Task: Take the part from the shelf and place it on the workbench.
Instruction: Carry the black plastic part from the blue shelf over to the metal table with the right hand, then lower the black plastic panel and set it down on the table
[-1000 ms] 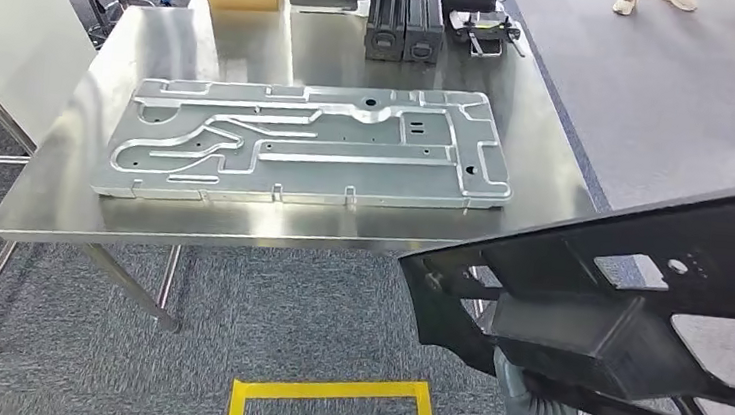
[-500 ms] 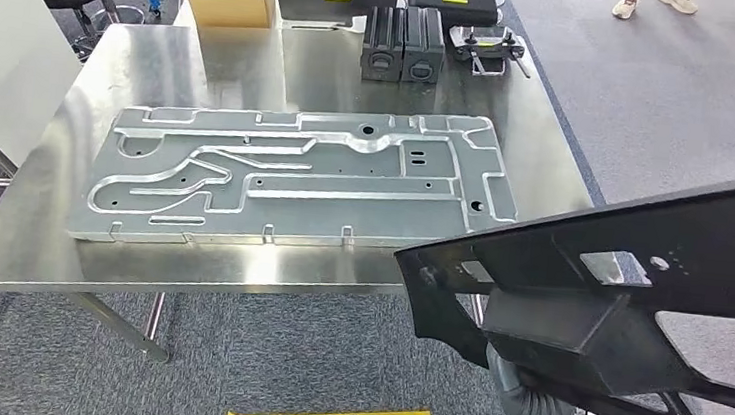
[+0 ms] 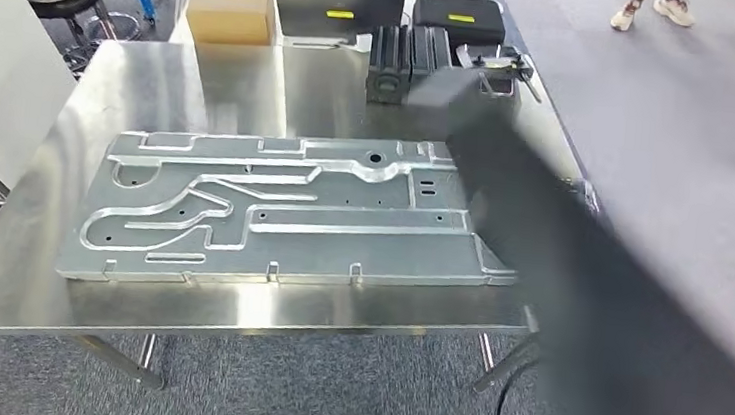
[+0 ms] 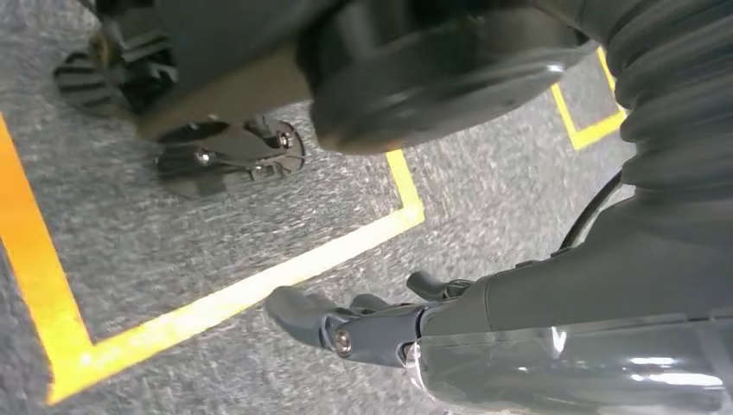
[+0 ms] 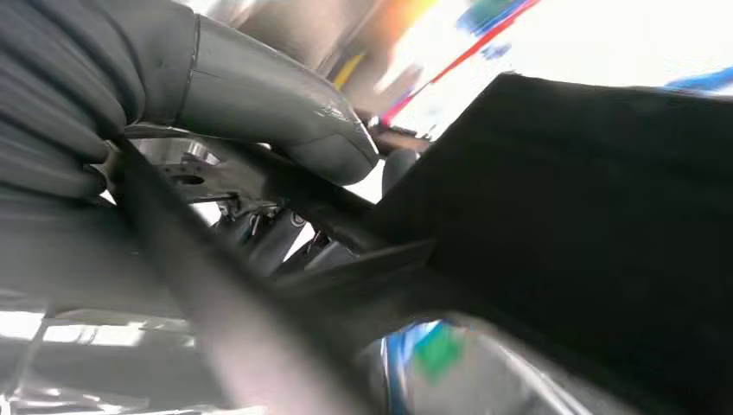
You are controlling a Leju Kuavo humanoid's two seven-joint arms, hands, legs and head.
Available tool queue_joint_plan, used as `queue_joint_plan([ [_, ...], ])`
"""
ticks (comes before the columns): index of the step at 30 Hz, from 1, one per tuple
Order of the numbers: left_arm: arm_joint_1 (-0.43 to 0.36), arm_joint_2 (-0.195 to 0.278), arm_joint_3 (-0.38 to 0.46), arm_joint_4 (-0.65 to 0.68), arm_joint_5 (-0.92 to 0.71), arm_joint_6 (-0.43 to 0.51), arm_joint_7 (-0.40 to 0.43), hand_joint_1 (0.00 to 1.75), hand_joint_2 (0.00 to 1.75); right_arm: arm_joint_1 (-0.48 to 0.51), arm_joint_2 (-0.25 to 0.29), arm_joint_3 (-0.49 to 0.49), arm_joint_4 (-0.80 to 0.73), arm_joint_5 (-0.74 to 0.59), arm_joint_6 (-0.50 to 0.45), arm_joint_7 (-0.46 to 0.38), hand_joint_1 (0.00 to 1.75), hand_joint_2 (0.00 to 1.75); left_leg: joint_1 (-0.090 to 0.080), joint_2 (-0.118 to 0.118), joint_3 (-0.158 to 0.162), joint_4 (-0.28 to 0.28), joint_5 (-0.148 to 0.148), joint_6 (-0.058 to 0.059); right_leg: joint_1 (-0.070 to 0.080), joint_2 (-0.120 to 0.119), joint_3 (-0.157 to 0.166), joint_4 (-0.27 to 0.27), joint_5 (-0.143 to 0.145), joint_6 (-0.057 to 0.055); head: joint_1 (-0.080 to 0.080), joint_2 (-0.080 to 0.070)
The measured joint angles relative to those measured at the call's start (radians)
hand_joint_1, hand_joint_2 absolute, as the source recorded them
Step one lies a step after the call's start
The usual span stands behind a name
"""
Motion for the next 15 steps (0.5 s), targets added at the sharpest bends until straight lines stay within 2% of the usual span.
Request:
queue_joint_plan([
  [2,-0.019,0.001,-0.007,0.0,-0.006,0.01,0.001,0.0,1.75,-0.291,-0.043,0.073,0.249,0.21,-0.086,0.024,1.75,1.75,-0.002,0.005,-0.002,0.008,-0.009,-0.01,-0.007,0.007,-0.003,-0.007,0.0,-0.005,0.0,0.0],
  [3,-0.028,0.002,-0.011,0.0,-0.008,0.017,0.003,0.0,1.75,-0.426,-0.051,0.12,0.375,0.296,-0.123,0.034,1.75,1.75,-0.002,0.004,-0.014,0.033,-0.021,-0.017,-0.01,0.006,-0.002,-0.012,0.0,-0.008,0.0,0.0],
  [4,-0.035,0.002,-0.014,0.0,-0.01,0.025,0.006,0.0,1.75,-0.545,-0.052,0.171,0.499,0.37,-0.158,0.046,1.75,1.75,0.001,0.001,-0.038,0.08,-0.041,-0.026,-0.013,0.003,0.0,-0.015,-0.001,-0.011,0.0,0.0],
  [6,-0.039,0.002,-0.02,0.0,-0.012,0.033,0.014,0.0,1.75,-0.706,-0.038,0.274,0.705,0.481,-0.212,0.081,1.75,1.75,0.014,-0.001,-0.12,0.212,-0.083,-0.041,-0.013,-0.007,0.005,-0.015,-0.008,-0.015,0.0,0.0],
  [7,-0.037,0.002,-0.022,0.0,-0.011,0.034,0.017,0.0,1.75,-0.751,-0.026,0.325,0.793,0.524,-0.231,0.101,1.75,1.75,0.019,-0.001,-0.158,0.264,-0.089,-0.046,-0.013,-0.011,0.011,-0.015,-0.013,-0.015,0.0,0.0],
  [8,-0.034,0.002,-0.023,0.0,-0.01,0.035,0.019,0.0,1.75,-0.777,-0.011,0.373,0.872,0.56,-0.245,0.121,1.75,1.75,0.023,0.0,-0.181,0.281,-0.072,-0.05,-0.013,-0.015,0.019,-0.015,-0.02,-0.014,0.0,0.0],
  [9,-0.032,0.002,-0.023,0.0,-0.008,0.035,0.02,0.0,1.75,-0.789,0.005,0.415,0.939,0.591,-0.258,0.139,1.75,1.75,0.026,0.0,-0.186,0.259,-0.035,-0.053,-0.014,-0.019,0.029,-0.015,-0.027,-0.012,0.0,0.0],
  [11,-0.025,0.002,-0.023,0.0,-0.004,0.035,0.02,0.0,1.75,-0.796,0.042,0.49,1.055,0.634,-0.28,0.174,1.75,1.75,0.032,0.001,-0.159,0.137,0.065,-0.056,-0.016,-0.023,0.048,-0.014,-0.042,-0.005,0.0,0.0],
  [12,-0.022,0.002,-0.023,0.0,-0.001,0.036,0.019,0.0,1.75,-0.796,0.06,0.521,1.105,0.644,-0.291,0.189,1.75,1.75,0.032,0.0,-0.141,0.08,0.099,-0.055,-0.015,-0.024,0.052,-0.013,-0.048,-0.001,0.0,0.0],
  [13,-0.018,0.002,-0.023,0.001,0.002,0.037,0.017,0.0,1.75,-0.795,0.078,0.549,1.152,0.649,-0.301,0.201,1.75,1.75,0.031,0.0,-0.13,0.042,0.114,-0.051,-0.014,-0.024,0.053,-0.013,-0.05,0.004,0.0,0.0],
  [15,-0.014,0.002,-0.023,0.001,0.007,0.04,0.013,0.0,1.75,-0.789,0.105,0.585,1.226,0.65,-0.315,0.218,1.75,1.75,0.027,-0.001,-0.124,0.019,0.11,-0.039,-0.011,-0.024,0.051,-0.016,-0.051,0.014,0.0,0.0],
])
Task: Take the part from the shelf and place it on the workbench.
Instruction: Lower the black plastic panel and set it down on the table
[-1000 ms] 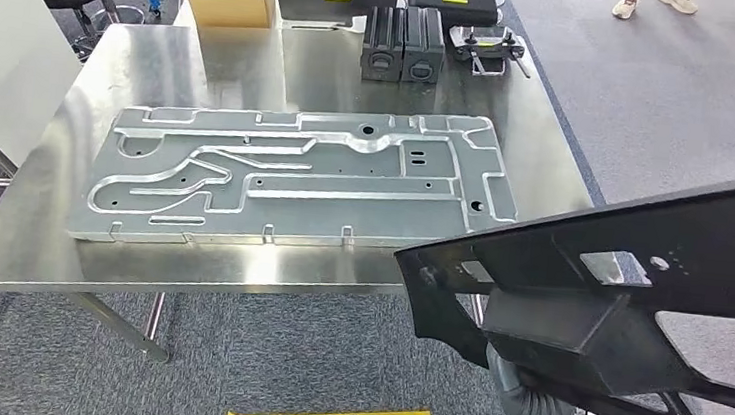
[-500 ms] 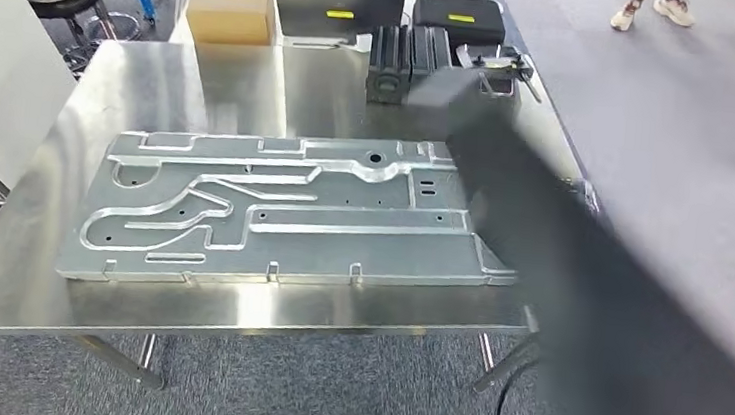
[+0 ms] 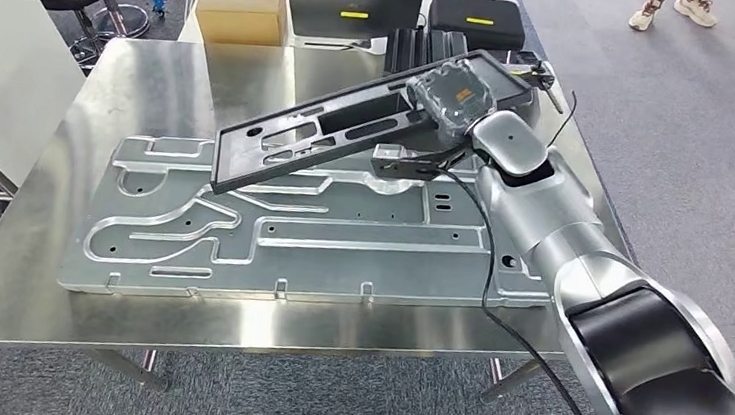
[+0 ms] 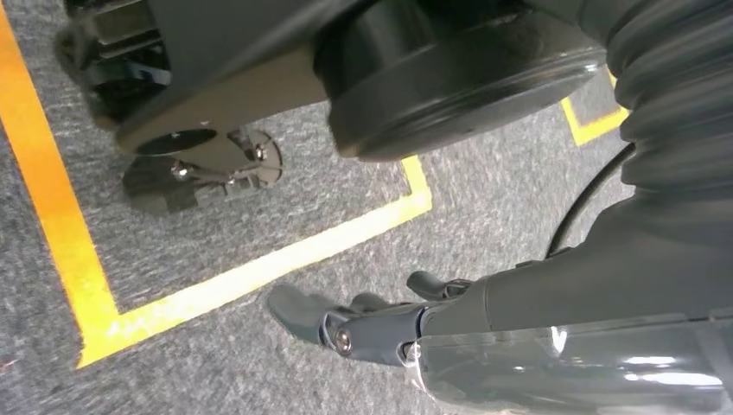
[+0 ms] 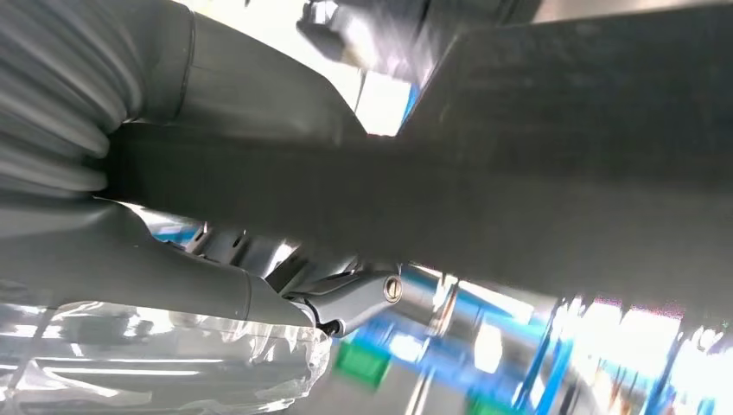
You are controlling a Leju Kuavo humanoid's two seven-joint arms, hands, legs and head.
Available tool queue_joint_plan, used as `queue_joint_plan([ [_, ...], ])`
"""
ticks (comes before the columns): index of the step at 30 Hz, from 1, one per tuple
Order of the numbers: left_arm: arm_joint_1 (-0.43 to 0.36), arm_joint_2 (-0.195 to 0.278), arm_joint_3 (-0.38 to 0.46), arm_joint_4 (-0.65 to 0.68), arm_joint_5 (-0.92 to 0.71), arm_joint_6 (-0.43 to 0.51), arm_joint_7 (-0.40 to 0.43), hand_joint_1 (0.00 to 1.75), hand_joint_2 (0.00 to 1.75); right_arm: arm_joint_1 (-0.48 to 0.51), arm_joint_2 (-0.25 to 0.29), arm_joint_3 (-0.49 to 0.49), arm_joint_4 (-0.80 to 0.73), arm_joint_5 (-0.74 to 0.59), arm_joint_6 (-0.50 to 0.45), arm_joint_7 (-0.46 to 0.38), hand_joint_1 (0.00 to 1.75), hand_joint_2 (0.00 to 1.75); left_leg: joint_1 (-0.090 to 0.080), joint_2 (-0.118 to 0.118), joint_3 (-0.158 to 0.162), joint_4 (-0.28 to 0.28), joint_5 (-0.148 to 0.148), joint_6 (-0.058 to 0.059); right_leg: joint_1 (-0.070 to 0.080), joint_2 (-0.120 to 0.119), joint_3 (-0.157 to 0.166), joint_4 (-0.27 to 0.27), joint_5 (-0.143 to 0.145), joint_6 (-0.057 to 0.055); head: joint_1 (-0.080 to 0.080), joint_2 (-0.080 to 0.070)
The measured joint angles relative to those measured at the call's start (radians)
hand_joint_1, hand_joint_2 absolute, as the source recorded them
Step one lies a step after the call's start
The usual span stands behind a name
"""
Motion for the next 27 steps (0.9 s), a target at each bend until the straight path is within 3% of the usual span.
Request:
queue_joint_plan([
  [2,0.001,0.0,0.0,0.0,0.0,0.002,-0.002,0.0,1.75,0.006,0.018,0.02,0.048,0.0,-0.003,0.007,1.75,1.75,0.001,-0.002,0.004,-0.009,-0.002,0.015,-0.003,-0.002,-0.002,0.002,-0.007,0.011,0.0,0.0],
  [4,0.001,0.0,0.0,0.0,0.0,0.003,-0.003,0.0,1.75,0.006,0.03,0.034,0.082,-0.002,-0.005,0.009,1.75,1.75,0.003,-0.003,0.013,-0.019,-0.003,0.028,-0.004,-0.002,-0.031,0.06,-0.037,0.016,0.0,0.0],
  [6,0.0,0.0,0.0,0.0,-0.001,0.003,-0.004,0.0,1.75,0.009,0.036,0.044,0.11,-0.004,-0.007,0.01,1.75,1.75,0.0,-0.004,0.019,-0.02,-0.009,0.038,-0.002,0.001,-0.102,0.192,-0.086,0.017,0.0,0.0],
  [8,0.0,0.0,0.0,0.0,-0.001,0.002,-0.006,0.0,1.75,0.022,0.042,0.051,0.131,-0.005,-0.009,0.012,1.75,1.75,-0.006,-0.007,0.027,-0.02,-0.016,0.044,-0.001,0.004,-0.163,0.282,-0.096,0.013,0.0,0.0],
  [9,0.0,0.0,0.0,0.0,-0.001,0.002,-0.007,0.0,1.75,0.03,0.045,0.055,0.139,-0.005,-0.009,0.014,1.75,1.75,-0.009,-0.01,0.033,-0.02,-0.02,0.046,0.001,0.004,-0.168,0.271,-0.072,0.008,0.0,0.0],
  [10,0.0,0.0,0.0,0.0,0.0,0.002,-0.008,0.0,1.75,0.036,0.049,0.058,0.145,-0.005,-0.01,0.016,1.75,1.75,-0.013,-0.012,0.04,-0.02,-0.024,0.046,0.005,0.005,-0.152,0.221,-0.032,0.001,0.0,0.0],
  [12,-0.002,-0.001,0.0,0.001,0.001,0.001,-0.01,0.0,1.75,0.042,0.056,0.062,0.154,-0.005,-0.014,0.022,1.75,1.75,-0.019,-0.013,0.051,-0.02,-0.034,0.044,0.016,0.004,-0.097,0.08,0.044,-0.023,0.0,0.0],
  [13,-0.003,-0.002,0.0,0.001,0.002,0.001,-0.011,0.0,1.75,0.043,0.06,0.064,0.158,-0.006,-0.016,0.025,1.75,1.75,-0.019,-0.012,0.052,-0.019,-0.038,0.042,0.022,0.004,-0.076,0.03,0.062,-0.031,0.0,0.0],
  [15,-0.006,-0.003,0.0,0.002,0.003,0.001,-0.011,0.0,1.75,0.045,0.067,0.067,0.165,-0.008,-0.018,0.027,1.75,1.75,-0.018,-0.01,0.051,-0.021,-0.042,0.033,0.03,0.004,-0.061,-0.004,0.061,-0.04,0.0,0.0],
  [18,-0.008,-0.002,0.0,0.002,0.003,0.002,-0.012,0.0,1.75,0.047,0.077,0.071,0.172,-0.009,-0.018,0.027,1.75,1.75,-0.018,-0.007,0.053,-0.01,-0.059,0.018,0.022,0.005,-0.042,-0.03,0.061,-0.044,0.0,0.0],
  [20,-0.008,0.0,0.001,0.002,0.003,0.003,-0.012,0.0,1.75,0.047,0.082,0.072,0.177,-0.009,-0.018,0.028,1.75,1.75,-0.013,-0.006,0.013,0.081,-0.107,0.007,0.015,0.004,-0.028,-0.043,0.06,-0.046,0.0,0.0],
  [22,-0.008,0.0,0.001,0.002,0.005,0.003,-0.012,0.0,1.75,0.051,0.086,0.073,0.182,-0.009,-0.018,0.028,1.75,1.75,-0.004,-0.006,-0.057,0.213,-0.156,-0.004,0.014,0.004,-0.023,-0.044,0.056,-0.048,0.0,0.0],
  [23,-0.01,0.0,0.001,0.002,0.006,0.003,-0.013,0.0,1.75,0.053,0.088,0.074,0.184,-0.009,-0.018,0.028,1.75,1.75,0.001,-0.006,-0.082,0.25,-0.159,-0.01,0.013,0.005,-0.021,-0.042,0.054,-0.046,0.0,0.0],
  [24,-0.011,0.001,0.001,0.002,0.007,0.003,-0.013,0.0,1.75,0.056,0.089,0.075,0.186,-0.009,-0.018,0.027,1.75,1.75,0.005,-0.006,-0.088,0.25,-0.142,-0.015,0.011,0.006,-0.019,-0.039,0.05,-0.044,0.0,0.0],
  [25,-0.012,0.002,0.001,0.002,0.007,0.003,-0.013,0.0,1.75,0.058,0.09,0.077,0.188,-0.009,-0.018,0.027,1.75,1.75,0.009,-0.005,-0.073,0.207,-0.106,-0.02,0.008,0.007,-0.016,-0.035,0.045,-0.04,0.0,0.0],
  [27,-0.012,0.003,0.001,0.002,0.007,0.003,-0.012,0.0,1.75,0.058,0.092,0.078,0.19,-0.009,-0.018,0.027,1.75,1.75,0.015,-0.005,-0.017,0.07,-0.031,-0.027,0.004,0.009,-0.015,-0.022,0.034,-0.029,0.0,0.0],
])
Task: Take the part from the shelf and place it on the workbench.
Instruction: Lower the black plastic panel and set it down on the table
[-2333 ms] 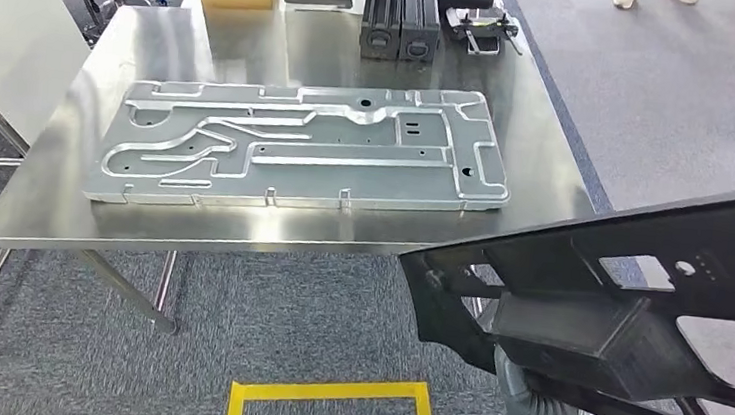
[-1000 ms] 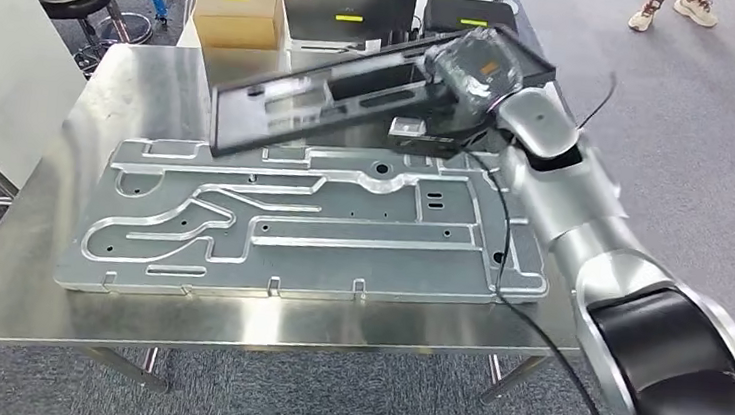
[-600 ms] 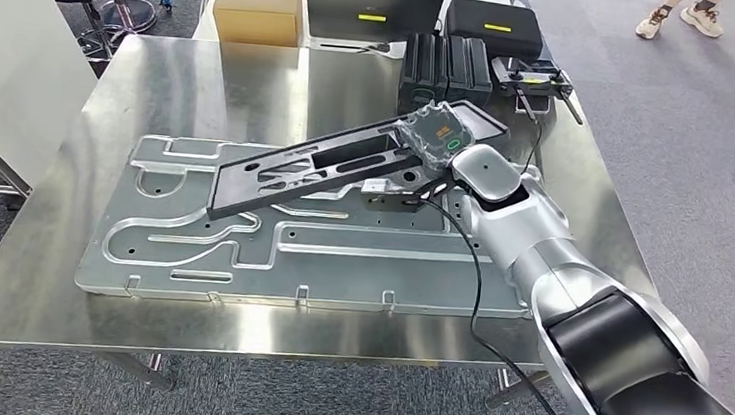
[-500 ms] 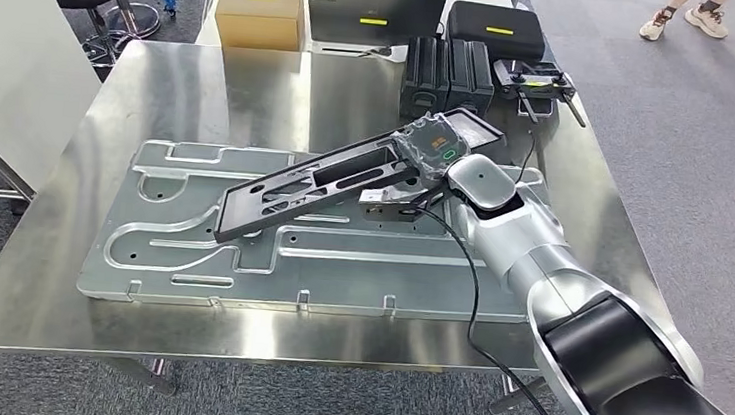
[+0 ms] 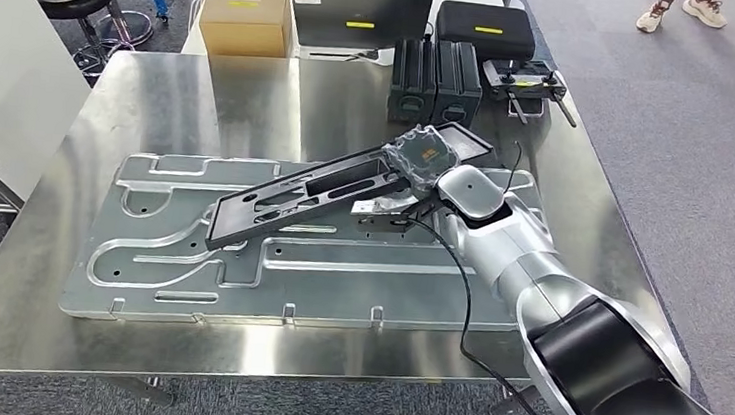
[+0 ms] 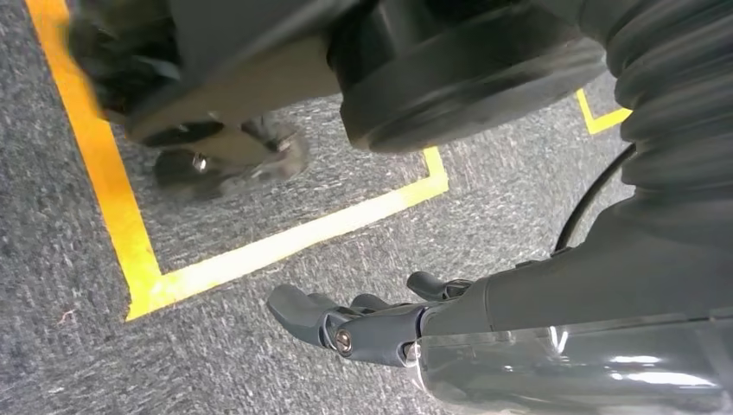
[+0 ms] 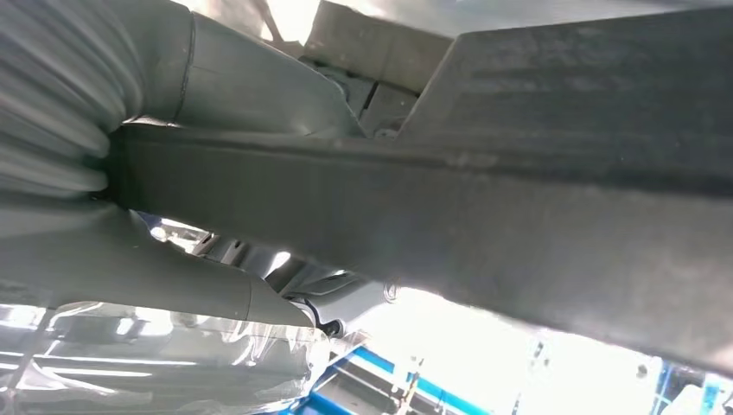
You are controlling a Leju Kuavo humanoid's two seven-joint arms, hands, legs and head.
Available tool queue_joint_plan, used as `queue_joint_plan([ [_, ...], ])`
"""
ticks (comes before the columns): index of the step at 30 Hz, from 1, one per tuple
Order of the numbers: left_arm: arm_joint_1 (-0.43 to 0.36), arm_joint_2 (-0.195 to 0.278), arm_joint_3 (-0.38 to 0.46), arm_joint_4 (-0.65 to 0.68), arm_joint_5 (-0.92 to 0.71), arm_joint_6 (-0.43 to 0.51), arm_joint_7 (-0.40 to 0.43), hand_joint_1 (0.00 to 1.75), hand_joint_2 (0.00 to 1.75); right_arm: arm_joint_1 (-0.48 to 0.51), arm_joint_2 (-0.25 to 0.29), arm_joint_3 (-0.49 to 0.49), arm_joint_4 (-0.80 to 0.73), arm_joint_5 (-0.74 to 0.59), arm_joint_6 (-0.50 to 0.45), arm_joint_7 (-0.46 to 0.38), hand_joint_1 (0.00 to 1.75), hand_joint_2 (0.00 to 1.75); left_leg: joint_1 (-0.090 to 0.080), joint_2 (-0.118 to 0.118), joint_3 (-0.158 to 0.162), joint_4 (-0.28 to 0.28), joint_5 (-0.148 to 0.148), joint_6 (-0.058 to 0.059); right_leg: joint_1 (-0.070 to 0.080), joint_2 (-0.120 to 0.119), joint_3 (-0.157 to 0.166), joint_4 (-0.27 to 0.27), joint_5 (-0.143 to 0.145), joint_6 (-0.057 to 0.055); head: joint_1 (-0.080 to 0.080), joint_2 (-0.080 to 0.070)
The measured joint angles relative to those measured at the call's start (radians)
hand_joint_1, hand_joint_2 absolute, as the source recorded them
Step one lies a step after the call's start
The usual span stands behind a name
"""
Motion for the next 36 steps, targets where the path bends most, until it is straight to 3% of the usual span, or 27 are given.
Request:
queue_joint_plan([
  [2,0.002,0.001,0.0,0.0,0.0,0.0,0.0,0.0,1.75,-0.001,0.001,0.001,0.002,0.0,0.0,0.0,1.75,1.75,-0.001,-0.001,0.031,-0.075,0.023,0.006,0.002,0.002,-0.005,0.011,-0.006,0.012,0.0,0.0],
  [6,0.005,0.001,0.0,0.0,-0.001,0.001,0.0,0.0,1.75,-0.002,0.001,0.002,0.004,-0.006,0.002,0.001,0.0,0.0,-0.003,-0.002,0.035,-0.086,0.022,0.036,-0.001,0.002,-0.013,0.024,-0.016,0.033,0.0,0.0],
  [7,0.005,0.001,0.0,0.0,-0.004,0.001,0.0,0.0,1.75,-0.003,0.001,0.002,0.004,-0.008,0.002,0.002,0.0,0.0,-0.003,-0.002,0.037,-0.089,0.024,0.044,-0.003,0.002,-0.026,0.054,-0.035,0.037,0.0,0.0],
  [10,0.005,0.001,-0.001,0.0,-0.008,0.002,-0.003,0.0,0.44,-0.003,0.001,0.002,0.007,-0.011,0.003,0.006,0.0,0.0,-0.005,-0.001,0.039,-0.093,0.024,0.054,-0.004,0.001,-0.113,0.236,-0.118,0.043,0.0,0.0],
  [11,0.006,0.001,-0.001,0.0,-0.004,0.002,-0.002,0.0,0.0,0.0,0.001,0.002,0.009,-0.011,0.003,0.007,0.0,0.0,-0.006,-0.001,0.039,-0.092,0.024,0.055,-0.004,0.001,-0.138,0.282,-0.128,0.043,0.0,0.0],
  [12,0.007,0.001,-0.001,0.0,0.0,0.001,0.001,0.0,0.0,0.001,0.001,0.002,0.011,-0.012,0.003,0.007,0.0,0.0,-0.007,-0.002,0.04,-0.091,0.023,0.056,-0.004,0.001,-0.146,0.294,-0.121,0.042,0.0,0.0],
  [13,0.009,0.001,0.0,0.0,0.005,-0.001,0.005,0.0,0.0,0.001,0.001,0.001,0.012,-0.013,0.003,0.007,0.0,0.0,-0.008,-0.002,0.041,-0.09,0.022,0.056,-0.004,0.001,-0.135,0.265,-0.096,0.039,0.0,0.0],
  [16,0.012,0.001,0.006,0.0,0.023,-0.006,0.017,0.0,0.0,-0.006,0.002,-0.002,0.012,-0.019,0.003,0.007,0.0,0.0,-0.011,-0.004,0.043,-0.085,0.019,0.049,0.002,0.002,-0.044,0.073,-0.006,0.025,0.0,0.0],
  [18,0.013,0.0,0.015,0.0,0.032,-0.006,0.03,0.0,0.0,-0.01,0.002,-0.007,0.012,-0.028,0.004,0.007,0.0,0.0,-0.013,-0.004,0.039,-0.083,0.02,0.041,0.008,0.002,-0.022,0.023,0.005,0.019,0.0,0.0],
  [21,0.015,0.0,0.025,0.0,0.036,-0.009,0.036,0.0,0.0,-0.015,0.002,-0.015,0.012,-0.038,0.009,0.007,0.0,0.0,-0.013,-0.004,0.035,-0.078,0.012,0.025,0.005,0.001,-0.023,0.013,0.012,0.006,0.0,0.0],
  [22,0.015,0.0,0.027,0.0,0.036,-0.011,0.037,0.0,0.0,-0.017,0.002,-0.018,0.012,-0.04,0.01,0.008,0.0,0.0,-0.013,-0.003,0.028,-0.057,-0.008,0.021,0.002,-0.001,-0.024,0.008,0.017,0.0,0.0,0.0],
  [24,0.014,0.001,0.031,0.0,0.036,-0.014,0.037,0.0,0.0,-0.023,0.002,-0.022,0.012,-0.043,0.011,0.01,0.0,0.0,-0.011,-0.001,-0.009,0.047,-0.081,0.014,0.001,-0.003,-0.029,0.003,0.026,-0.01,0.0,0.0],
  [26,0.013,0.001,0.032,0.0,0.035,-0.02,0.037,0.0,0.0,-0.024,0.002,-0.024,0.014,-0.044,0.013,0.015,0.0,0.0,-0.01,-0.001,-0.052,0.178,-0.149,0.009,0.002,-0.003,-0.04,0.004,0.035,-0.011,0.0,0.0],
  [27,0.013,0.001,0.032,0.0,0.035,-0.023,0.037,0.0,0.0,-0.022,0.002,-0.024,0.014,-0.043,0.014,0.017,0.0,0.0,-0.01,-0.001,-0.058,0.208,-0.159,0.007,0.002,-0.003,-0.046,0.005,0.04,-0.01,0.0,0.0],
  [28,0.013,0.001,0.033,0.0,0.035,-0.025,0.037,0.0,0.0,-0.021,0.002,-0.024,0.015,-0.043,0.016,0.019,0.0,0.0,-0.009,-0.001,-0.044,0.197,-0.151,0.007,0.002,-0.004,-0.054,0.007,0.046,-0.008,0.0,0.0],
  [29,0.012,0.002,0.033,0.0,0.034,-0.028,0.037,0.0,0.0,-0.021,0.002,-0.025,0.015,-0.042,0.017,0.02,0.0,0.0,-0.009,-0.001,-0.009,0.144,-0.127,0.007,0.001,-0.003,-0.061,0.009,0.052,-0.005,0.0,0.0],
  [31,0.009,0.003,0.033,0.0,0.034,-0.032,0.037,0.0,0.0,-0.025,0.001,-0.027,0.015,-0.042,0.022,0.023,0.0,0.0,-0.009,-0.001,0.081,-0.007,-0.079,0.011,0.001,-0.002,-0.074,0.015,0.064,0.004,0.0,0.0],
  [32,0.007,0.003,0.034,0.0,0.033,-0.033,0.036,0.0,0.0,-0.028,-0.001,-0.029,0.015,-0.046,0.032,0.023,0.0,0.0,-0.01,-0.002,0.108,-0.058,-0.065,0.016,0.002,-0.002,-0.079,0.016,0.07,0.01,0.0,0.0],
  [33,0.007,0.003,0.034,0.0,0.033,-0.034,0.035,0.0,0.0,-0.032,-0.004,-0.034,0.015,-0.053,0.049,0.02,0.0,0.0,-0.013,-0.003,0.118,-0.082,-0.059,0.023,0.003,-0.001,-0.081,0.016,0.077,0.016,0.0,0.0],
  [36,0.008,0.004,0.035,0.001,0.032,-0.038,0.033,0.0,0.0,-0.042,-0.022,-0.054,0.015,-0.083,0.114,0.0,0.0,0.0,-0.016,-0.004,0.103,-0.085,-0.034,0.046,0.0,0.0,-0.084,0.006,0.095,0.036,0.0,0.0],
])
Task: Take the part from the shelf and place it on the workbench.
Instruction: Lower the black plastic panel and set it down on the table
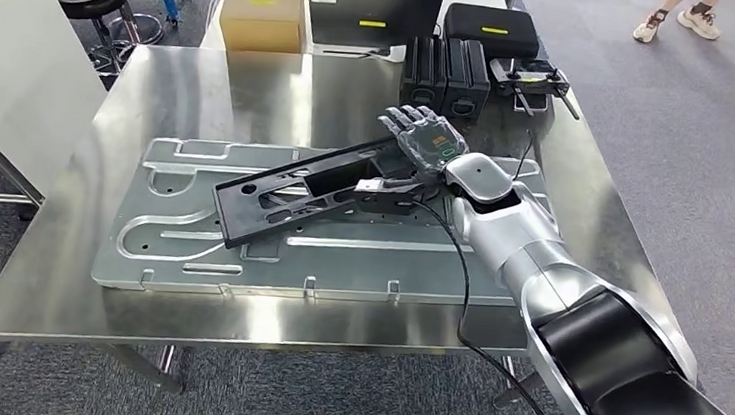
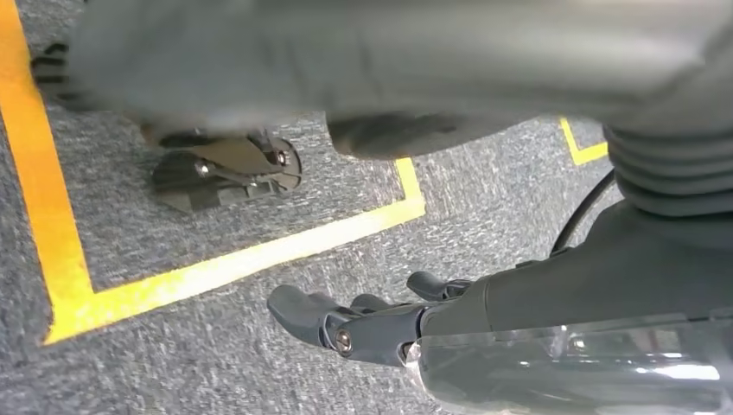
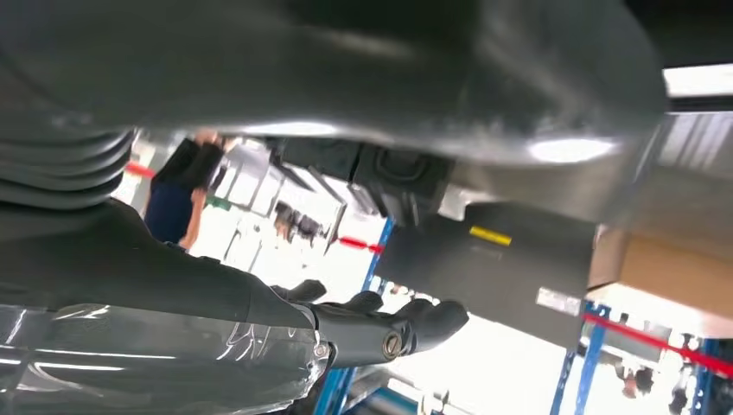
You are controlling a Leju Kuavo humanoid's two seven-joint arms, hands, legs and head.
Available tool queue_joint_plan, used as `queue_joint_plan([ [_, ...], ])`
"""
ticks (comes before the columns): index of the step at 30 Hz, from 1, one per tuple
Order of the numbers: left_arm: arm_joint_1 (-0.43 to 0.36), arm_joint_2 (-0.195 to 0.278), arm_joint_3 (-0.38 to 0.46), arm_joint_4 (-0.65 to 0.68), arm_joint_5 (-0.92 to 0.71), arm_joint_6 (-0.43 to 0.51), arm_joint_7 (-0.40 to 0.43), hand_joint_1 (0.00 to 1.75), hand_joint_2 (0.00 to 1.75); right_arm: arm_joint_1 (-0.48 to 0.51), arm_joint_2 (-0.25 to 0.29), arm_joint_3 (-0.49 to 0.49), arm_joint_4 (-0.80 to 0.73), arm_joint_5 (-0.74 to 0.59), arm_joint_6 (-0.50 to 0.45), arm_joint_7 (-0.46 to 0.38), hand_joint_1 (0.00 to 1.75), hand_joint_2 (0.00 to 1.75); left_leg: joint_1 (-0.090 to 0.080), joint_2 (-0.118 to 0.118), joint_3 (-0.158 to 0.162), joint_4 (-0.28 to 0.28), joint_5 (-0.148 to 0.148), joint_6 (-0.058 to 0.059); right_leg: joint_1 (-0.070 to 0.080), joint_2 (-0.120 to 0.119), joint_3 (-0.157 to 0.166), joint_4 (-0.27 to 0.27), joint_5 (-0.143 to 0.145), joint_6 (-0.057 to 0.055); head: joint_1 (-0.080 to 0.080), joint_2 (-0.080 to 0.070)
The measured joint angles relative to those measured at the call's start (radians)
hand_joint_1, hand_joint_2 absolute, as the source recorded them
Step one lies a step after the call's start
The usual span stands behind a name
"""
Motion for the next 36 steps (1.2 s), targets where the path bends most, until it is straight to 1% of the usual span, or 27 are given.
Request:
queue_joint_plan([
  [1,0.0,0.0,0.001,0.0,0.001,-0.001,-0.001,0.0,0.0,-0.005,-0.012,-0.008,0.0,-0.006,0.015,-0.007,0.0,0.0,0.001,0.001,-0.008,-0.003,0.013,0.009,-0.002,0.0,-0.007,0.009,-0.016,0.005,0.0,0.0],
  [2,-0.001,0.0,0.003,0.0,0.004,-0.003,-0.003,0.0,0.0,-0.012,-0.026,-0.014,0.001,-0.008,0.025,-0.013,0.0,0.0,0.002,0.002,-0.019,-0.006,0.027,0.016,-0.003,0.0,-0.021,0.038,-0.05,0.01,0.0,0.0],
  [4,0.001,0.001,0.007,0.0,0.014,-0.003,-0.008,0.0,0.0,-0.03,-0.058,-0.023,0.001,0.0,0.032,-0.018,0.0,0.0,0.001,0.003,-0.047,-0.007,0.051,0.025,-0.004,0.0,-0.057,0.158,-0.156,0.015,0.0,0.0],
  [5,0.004,0.001,0.01,0.0,0.019,-0.003,-0.011,0.0,0.0,-0.04,-0.075,-0.025,0.0,0.008,0.03,-0.02,0.0,0.0,-0.001,0.003,-0.061,-0.006,0.062,0.027,-0.005,0.0,-0.072,0.227,-0.196,0.018,0.0,0.0],
  [6,0.007,0.001,0.014,0.0,0.025,-0.003,-0.015,0.0,0.0,-0.05,-0.095,-0.025,-0.002,0.016,0.027,-0.02,0.0,0.0,-0.004,0.003,-0.074,-0.005,0.071,0.028,-0.004,0.0,-0.076,0.278,-0.216,0.019,0.0,0.0],
  [7,0.011,0.001,0.018,0.0,0.03,-0.003,-0.018,0.0,0.0,-0.06,-0.116,-0.026,-0.006,0.022,0.024,-0.02,0.0,0.0,-0.005,0.003,-0.088,-0.004,0.081,0.029,-0.004,0.0,-0.062,0.296,-0.216,0.019,0.0,0.0],
  [8,0.014,0.0,0.023,0.0,0.034,-0.003,-0.021,0.0,0.0,-0.071,-0.14,-0.027,-0.014,0.026,0.02,-0.021,0.0,0.0,-0.007,0.002,-0.099,-0.003,0.09,0.029,-0.003,0.0,-0.029,0.273,-0.201,0.016,0.0,0.0],
  [9,0.018,0.0,0.027,0.0,0.036,-0.003,-0.023,0.0,0.0,-0.084,-0.163,-0.029,-0.023,0.028,0.018,-0.022,0.0,0.0,-0.009,0.001,-0.11,-0.002,0.098,0.028,-0.001,0.0,0.021,0.217,-0.183,0.011,0.0,0.0],
  [11,0.024,-0.002,0.033,0.001,0.039,-0.003,-0.026,0.0,0.0,-0.11,-0.215,-0.037,-0.057,0.018,0.014,-0.031,0.0,0.0,-0.011,0.0,-0.124,-0.002,0.114,0.024,0.008,-0.002,0.125,0.077,-0.175,-0.005,0.0,0.0],
  [13,0.027,-0.005,0.038,0.001,0.043,-0.004,-0.031,0.0,0.0,-0.121,-0.278,-0.051,-0.109,-0.012,0.012,-0.045,0.0,0.0,-0.01,-0.002,-0.129,-0.007,0.131,0.016,0.016,-0.006,0.169,0.004,-0.178,-0.015,0.0,0.0],
  [15,0.032,-0.007,0.044,0.001,0.045,-0.004,-0.035,0.0,0.0,-0.105,-0.353,-0.073,-0.181,-0.057,0.011,-0.056,0.0,0.0,-0.008,-0.007,-0.132,-0.014,0.145,0.006,0.017,-0.014,0.167,-0.013,-0.158,-0.023,0.0,0.0],
  [16,0.035,-0.008,0.047,0.001,0.047,-0.003,-0.037,0.0,0.0,-0.086,-0.39,-0.087,-0.222,-0.086,0.006,-0.059,0.0,0.0,-0.008,-0.009,-0.137,-0.007,0.132,0.001,0.015,-0.018,0.164,-0.023,-0.146,-0.029,0.0,0.0],
  [17,0.039,-0.008,0.05,0.001,0.049,-0.002,-0.039,0.0,0.0,-0.058,-0.429,-0.105,-0.269,-0.119,-0.002,-0.06,0.0,0.0,-0.007,-0.009,-0.146,0.017,0.1,-0.003,0.011,-0.021,0.158,-0.031,-0.131,-0.035,0.0,0.0],
  [18,0.042,-0.008,0.052,0.001,0.05,0.0,-0.041,0.0,0.0,-0.02,-0.466,-0.126,-0.318,-0.155,-0.014,-0.059,0.0,0.0,-0.006,-0.008,-0.158,0.062,0.051,-0.006,0.008,-0.024,0.149,-0.037,-0.118,-0.038,0.0,0.0],
  [20,0.043,-0.009,0.057,0.001,0.053,0.005,-0.046,0.0,0.0,0.086,-0.543,-0.176,-0.417,-0.229,-0.055,-0.058,0.0,0.0,-0.002,-0.002,-0.182,0.189,-0.046,-0.013,0.008,-0.027,0.126,-0.038,-0.097,-0.037,0.0,0.0],
  [21,0.042,-0.009,0.059,0.001,0.054,0.008,-0.05,0.0,0.0,0.159,-0.579,-0.213,-0.471,-0.267,-0.091,-0.058,0.0,0.0,0.0,0.001,-0.183,0.24,-0.067,-0.015,0.008,-0.03,0.114,-0.038,-0.087,-0.035,0.0,0.0],
  [22,0.042,-0.009,0.062,0.001,0.056,0.011,-0.055,0.0,0.0,0.25,-0.61,-0.26,-0.525,-0.304,-0.136,-0.06,0.0,0.0,0.001,0.002,-0.172,0.266,-0.063,-0.018,0.008,-0.035,0.102,-0.037,-0.078,-0.032,0.0,0.0],
  [23,0.042,-0.009,0.064,0.001,0.058,0.015,-0.059,0.0,0.0,0.356,-0.633,-0.322,-0.582,-0.337,-0.192,-0.067,0.0,0.0,0.003,0.003,-0.144,0.258,-0.041,-0.019,0.009,-0.04,0.09,-0.036,-0.07,-0.029,0.0,0.0],
  [24,0.042,-0.009,0.066,0.001,0.061,0.017,-0.063,0.0,0.0,0.468,-0.642,-0.39,-0.635,-0.363,-0.246,-0.08,0.0,0.0,0.004,0.003,-0.1,0.218,-0.014,-0.02,0.008,-0.045,0.077,-0.034,-0.061,-0.025,0.0,0.0],
  [25,0.041,-0.009,0.068,0.001,0.063,0.019,-0.065,0.0,0.0,0.577,-0.638,-0.46,-0.681,-0.384,-0.289,-0.1,0.0,0.0,0.004,0.002,-0.046,0.152,-0.004,-0.021,0.007,-0.049,0.065,-0.03,-0.053,-0.021,0.0,0.0],
  [27,0.04,-0.011,0.072,0.001,0.065,0.023,-0.067,0.0,0.0,0.758,-0.597,-0.585,-0.747,-0.435,-0.329,-0.151,0.0,0.0,0.0,-0.003,0.045,0.016,-0.023,-0.013,0.006,-0.049,0.047,-0.022,-0.038,-0.012,0.0,0.0],
  [29,0.04,-0.013,0.075,0.001,0.064,0.026,-0.062,0.0,0.0,0.883,-0.525,-0.682,-0.767,-0.505,-0.317,-0.2,0.0,0.0,-0.007,-0.005,0.073,-0.04,-0.039,0.003,0.004,-0.045,0.044,-0.026,-0.019,0.0,0.0,0.0],
  [31,0.038,-0.015,0.078,0.001,0.058,0.028,-0.051,0.0,0.0,0.965,-0.439,-0.759,-0.728,-0.574,-0.283,-0.237,0.0,0.0,-0.006,-0.002,0.064,-0.046,-0.018,0.019,0.0,-0.034,0.041,-0.03,-0.017,0.011,0.0,0.0],
  [32,0.036,-0.015,0.078,0.001,0.054,0.029,-0.045,0.0,0.0,0.991,-0.398,-0.795,-0.689,-0.611,-0.256,-0.252,0.0,0.0,-0.006,0.001,0.055,-0.05,-0.005,0.027,-0.003,-0.027,0.034,-0.014,-0.044,0.016,0.0,0.0],
  [33,0.035,-0.016,0.079,0.001,0.049,0.029,-0.039,0.0,0.0,1.008,-0.359,-0.832,-0.634,-0.651,-0.231,-0.268,0.0,0.0,-0.005,0.005,0.044,-0.054,0.01,0.033,-0.005,-0.019,0.022,0.022,-0.09,0.019,0.0,0.0],
  [35,0.033,-0.016,0.078,0.001,0.037,0.029,-0.032,0.0,0.0,1.019,-0.285,-0.908,-0.487,-0.746,-0.179,-0.288,0.0,0.0,-0.009,0.009,0.014,-0.053,0.036,0.038,-0.007,-0.01,-0.01,0.15,-0.201,0.024,0.0,0.0],
  [36,0.034,-0.015,0.077,0.001,0.031,0.029,-0.029,0.0,0.0,1.021,-0.246,-0.953,-0.4,-0.796,-0.152,-0.287,0.0,0.0,-0.01,0.01,-0.002,-0.051,0.048,0.038,-0.007,-0.009,-0.019,0.216,-0.23,0.026,0.0,0.0],
])
